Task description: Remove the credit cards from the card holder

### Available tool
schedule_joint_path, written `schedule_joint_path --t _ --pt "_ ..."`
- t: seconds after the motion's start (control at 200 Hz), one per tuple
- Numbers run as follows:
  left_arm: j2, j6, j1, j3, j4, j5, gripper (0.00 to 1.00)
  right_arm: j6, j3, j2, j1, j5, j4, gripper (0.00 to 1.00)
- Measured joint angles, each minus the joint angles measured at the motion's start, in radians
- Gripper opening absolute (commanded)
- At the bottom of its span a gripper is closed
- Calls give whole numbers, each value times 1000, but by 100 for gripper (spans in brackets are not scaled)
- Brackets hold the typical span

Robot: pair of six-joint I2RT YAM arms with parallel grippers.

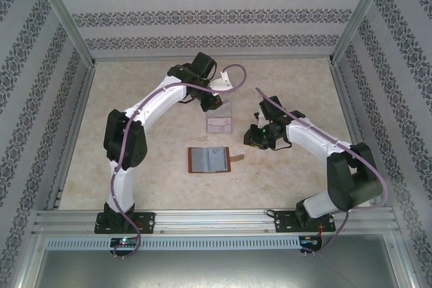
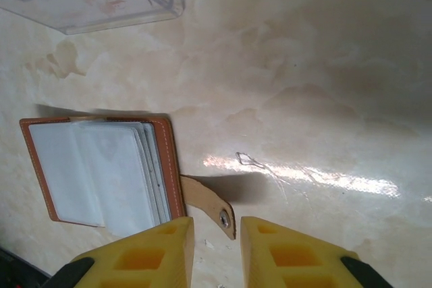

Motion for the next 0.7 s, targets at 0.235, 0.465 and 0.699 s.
schedule_joint_path --t 0.235,0.465,0.699 --pt "16 208 0 12 -28 -24 0 0 -2 -5 -7 0 -3 27" --pt "98 311 0 100 -82 -42 0 0 -2 -5 -6 0 -3 27" --pt "244 361 -8 243 -205 -66 0 0 -8 -5 -6 0 -2 27"
